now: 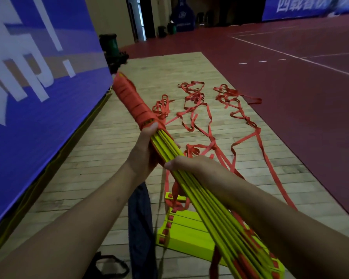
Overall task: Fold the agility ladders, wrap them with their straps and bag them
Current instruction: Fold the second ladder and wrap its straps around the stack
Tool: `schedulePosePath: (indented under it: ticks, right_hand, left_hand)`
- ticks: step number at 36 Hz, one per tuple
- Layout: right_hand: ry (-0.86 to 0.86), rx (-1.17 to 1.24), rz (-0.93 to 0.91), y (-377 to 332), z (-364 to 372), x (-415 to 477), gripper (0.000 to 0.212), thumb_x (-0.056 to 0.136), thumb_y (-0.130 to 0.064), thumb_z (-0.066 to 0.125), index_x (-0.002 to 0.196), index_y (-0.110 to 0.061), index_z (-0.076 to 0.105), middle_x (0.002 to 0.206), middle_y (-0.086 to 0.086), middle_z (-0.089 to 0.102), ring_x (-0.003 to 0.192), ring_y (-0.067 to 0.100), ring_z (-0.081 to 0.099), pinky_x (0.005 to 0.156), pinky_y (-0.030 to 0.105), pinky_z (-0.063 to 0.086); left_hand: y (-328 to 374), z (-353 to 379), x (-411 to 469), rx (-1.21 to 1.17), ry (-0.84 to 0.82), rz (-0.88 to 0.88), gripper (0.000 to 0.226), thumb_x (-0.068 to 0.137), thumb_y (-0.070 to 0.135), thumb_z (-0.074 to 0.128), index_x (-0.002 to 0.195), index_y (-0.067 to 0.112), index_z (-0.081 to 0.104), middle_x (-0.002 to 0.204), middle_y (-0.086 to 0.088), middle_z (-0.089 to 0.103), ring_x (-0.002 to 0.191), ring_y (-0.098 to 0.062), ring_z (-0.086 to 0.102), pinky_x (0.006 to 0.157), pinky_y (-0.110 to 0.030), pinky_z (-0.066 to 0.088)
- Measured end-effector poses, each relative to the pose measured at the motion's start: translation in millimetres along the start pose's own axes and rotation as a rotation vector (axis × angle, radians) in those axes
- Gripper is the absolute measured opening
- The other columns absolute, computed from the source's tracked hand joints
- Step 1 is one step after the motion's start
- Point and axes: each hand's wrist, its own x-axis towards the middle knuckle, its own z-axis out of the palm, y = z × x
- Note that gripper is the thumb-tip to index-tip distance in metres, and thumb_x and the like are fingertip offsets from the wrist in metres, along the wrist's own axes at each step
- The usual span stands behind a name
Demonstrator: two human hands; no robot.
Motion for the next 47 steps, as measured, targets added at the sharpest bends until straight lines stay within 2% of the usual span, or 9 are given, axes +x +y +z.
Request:
schedulePosePath:
  ticks: [6, 12, 18, 22, 25, 28, 33, 41, 47]
  right_hand:
    - [0.044, -0.137, -0.139, 7.0, -12.5, -16.8, 0.041, 0.081, -0.048, 0.073, 0.073, -0.009, 0.062, 0.063, 0.001, 0.054, 0.053, 0.013, 0.054, 0.058, 0.028, 0.043]
    - [0.129, -0.359, -0.236, 9.6, -17.6, -20.2, 0.044, 0.083, -0.042, 0.072, 0.085, 0.002, 0.067, 0.069, 0.014, 0.065, 0.058, 0.030, 0.063, 0.058, 0.044, 0.051]
    - [0.287, -0.496, -0.269, 2.8, -33.0, -22.0, 0.046, 0.078, -0.052, 0.072, 0.078, -0.006, 0.072, 0.074, 0.013, 0.073, 0.068, 0.030, 0.071, 0.064, 0.050, 0.057]
    - [0.395, -0.439, -0.302, -6.0, -49.1, -23.8, 0.035, 0.081, -0.047, 0.074, 0.079, -0.012, 0.071, 0.069, 0.006, 0.073, 0.062, 0.022, 0.071, 0.065, 0.046, 0.060]
    - [0.541, -0.525, -0.344, -10.1, -60.2, -27.0, 0.037, 0.082, -0.049, 0.071, 0.081, -0.013, 0.065, 0.071, 0.007, 0.070, 0.064, 0.025, 0.069, 0.064, 0.047, 0.058]
    - [0.603, -0.581, -0.363, -9.1, -66.6, -26.3, 0.043, 0.082, -0.043, 0.072, 0.083, -0.001, 0.062, 0.075, 0.019, 0.066, 0.061, 0.028, 0.063, 0.059, 0.050, 0.053]
    - [0.557, -0.589, -0.314, -1.9, -62.7, -22.1, 0.043, 0.082, -0.036, 0.075, 0.083, 0.006, 0.064, 0.062, 0.009, 0.061, 0.051, 0.018, 0.054, 0.048, 0.032, 0.041]
    - [0.503, -0.682, -0.249, 9.3, -53.2, -15.6, 0.050, 0.079, -0.060, 0.076, 0.084, -0.014, 0.057, 0.065, -0.002, 0.059, 0.053, 0.009, 0.058, 0.046, 0.027, 0.038]
    - [0.496, -0.756, -0.212, 12.1, -37.1, -16.6, 0.058, 0.077, -0.065, 0.075, 0.096, -0.021, 0.042, 0.085, -0.002, 0.055, 0.073, 0.013, 0.055, 0.057, 0.033, 0.042]
  left_hand:
    - [-3.3, -9.5, 4.0, 0.191, -0.055, -0.059, 0.068, 0.076, 0.069, 0.059, 0.120, 0.017, 0.057, 0.095, 0.002, 0.076, 0.097, -0.019, 0.072, 0.089, -0.040, 0.051]
    - [-5.7, -10.9, 1.3, 0.260, -0.149, -0.143, 0.113, 0.041, 0.087, 0.076, 0.125, 0.013, 0.058, 0.109, -0.008, 0.074, 0.103, -0.029, 0.070, 0.079, -0.036, 0.056]
    - [4.5, -18.6, -0.5, 0.582, -0.257, -0.165, 0.124, 0.045, 0.105, 0.045, 0.114, 0.004, 0.065, 0.088, -0.018, 0.074, 0.079, -0.030, 0.073, 0.080, -0.040, 0.057]
    - [12.9, -20.9, -1.6, 0.790, -0.279, -0.178, 0.079, 0.082, 0.082, 0.041, 0.094, 0.008, 0.067, 0.062, -0.005, 0.067, 0.061, -0.020, 0.068, 0.074, -0.037, 0.054]
    - [18.0, -18.4, -4.8, 0.602, -0.265, -0.124, 0.026, 0.103, 0.029, 0.045, 0.114, 0.012, 0.061, 0.056, -0.004, 0.056, 0.053, -0.020, 0.059, 0.062, -0.034, 0.051]
    - [23.8, -11.8, -7.3, 0.302, -0.293, -0.172, 0.036, 0.098, 0.023, 0.047, 0.133, 0.019, 0.053, 0.060, -0.014, 0.057, 0.051, -0.025, 0.058, 0.055, -0.035, 0.050]
    - [22.1, -3.3, -14.2, 0.246, -0.489, -0.152, 0.024, 0.090, 0.005, 0.052, 0.108, 0.005, 0.068, 0.103, -0.016, 0.069, 0.101, -0.035, 0.064, 0.089, -0.048, 0.050]
    - [24.1, 5.7, -12.7, 0.266, -0.395, -0.318, 0.057, 0.099, 0.056, 0.043, 0.137, 0.014, 0.047, 0.059, -0.011, 0.059, 0.048, -0.020, 0.057, 0.055, -0.028, 0.049]
    - [19.3, 10.9, -13.4, 0.208, -0.373, -0.275, 0.043, 0.092, 0.023, 0.054, 0.122, -0.008, 0.052, 0.080, -0.019, 0.069, 0.077, -0.031, 0.070, 0.070, -0.038, 0.057]
